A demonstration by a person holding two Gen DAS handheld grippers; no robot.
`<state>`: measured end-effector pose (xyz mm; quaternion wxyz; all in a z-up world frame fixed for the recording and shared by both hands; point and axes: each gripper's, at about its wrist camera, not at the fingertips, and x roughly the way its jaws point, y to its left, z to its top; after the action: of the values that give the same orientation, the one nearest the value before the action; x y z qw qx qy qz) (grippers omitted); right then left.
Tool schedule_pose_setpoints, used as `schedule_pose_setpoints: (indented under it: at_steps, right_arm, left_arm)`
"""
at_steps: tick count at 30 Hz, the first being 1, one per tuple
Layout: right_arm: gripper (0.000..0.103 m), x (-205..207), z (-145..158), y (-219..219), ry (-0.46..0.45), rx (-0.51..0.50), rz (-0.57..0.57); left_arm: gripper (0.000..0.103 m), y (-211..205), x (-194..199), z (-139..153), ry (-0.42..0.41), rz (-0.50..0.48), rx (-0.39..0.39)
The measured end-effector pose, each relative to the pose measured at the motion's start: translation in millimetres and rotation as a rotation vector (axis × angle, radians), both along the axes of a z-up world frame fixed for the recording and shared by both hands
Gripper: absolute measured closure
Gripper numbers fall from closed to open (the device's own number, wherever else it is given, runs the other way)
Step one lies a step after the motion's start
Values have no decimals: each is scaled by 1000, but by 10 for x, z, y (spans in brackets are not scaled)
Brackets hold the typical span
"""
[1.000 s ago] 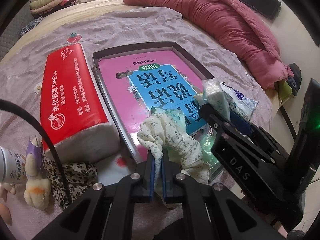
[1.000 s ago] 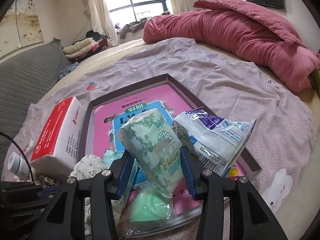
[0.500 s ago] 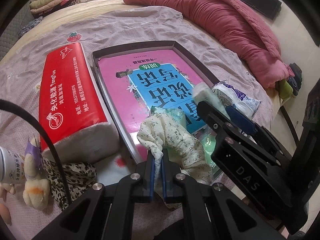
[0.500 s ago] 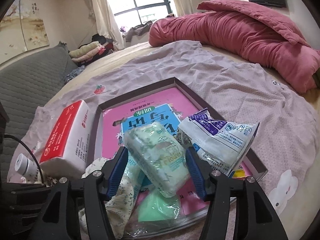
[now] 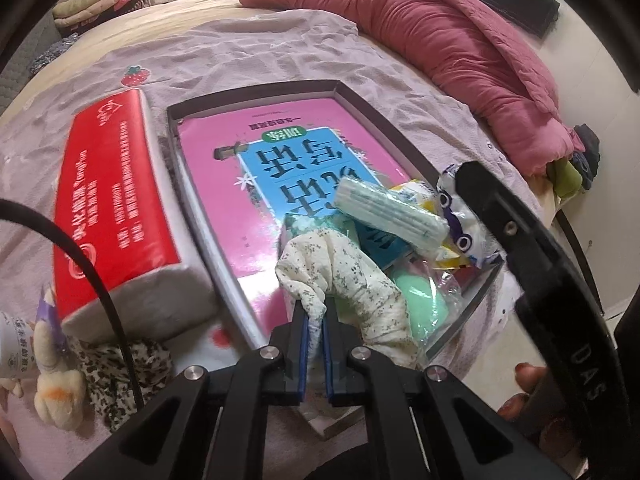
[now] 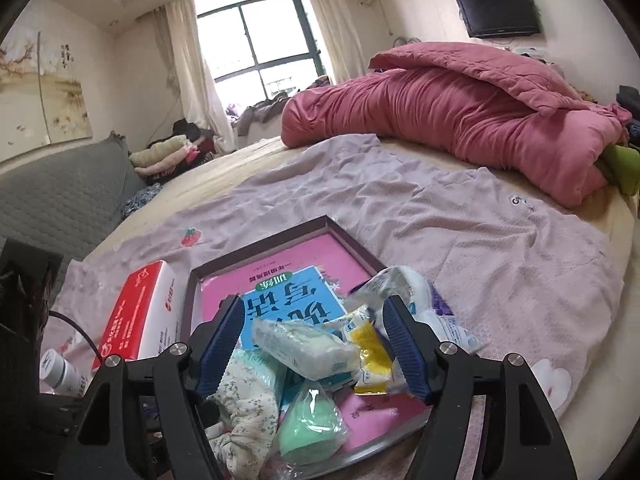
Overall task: Organize soft objects
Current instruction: 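Lower and open the right gripper onto the tray while the left gripper releases the cloth, then withdraw both grippers from the tray back toward the pile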
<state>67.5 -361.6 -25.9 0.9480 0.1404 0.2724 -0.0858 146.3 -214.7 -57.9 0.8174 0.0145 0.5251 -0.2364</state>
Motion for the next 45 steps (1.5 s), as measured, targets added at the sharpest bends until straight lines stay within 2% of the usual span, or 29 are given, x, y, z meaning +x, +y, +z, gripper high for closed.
schedule_pose_setpoints:
  at_steps: [8, 13, 17, 21, 45]
  right_arm:
    - [30, 14, -27, -20, 3, 3, -6]
    - [30, -19, -13, -37, -11, -1, -25]
    - [30, -53, 6, -60, -23, -2, -38]
    - [29, -60, 8, -63, -16, -3, -43]
    - [26, -117, 61, -55, -31, -13, -65]
  left_arm:
    - [94, -51, 18, 4, 2, -12, -27]
    - [77, -25, -6, 93, -19, -17, -54]
    - [72, -16, -20, 146, -37, -20, -58]
    - [55, 8, -21, 165, -39, -20, -60]
    - [41, 239, -176, 443, -134, 11, -55]
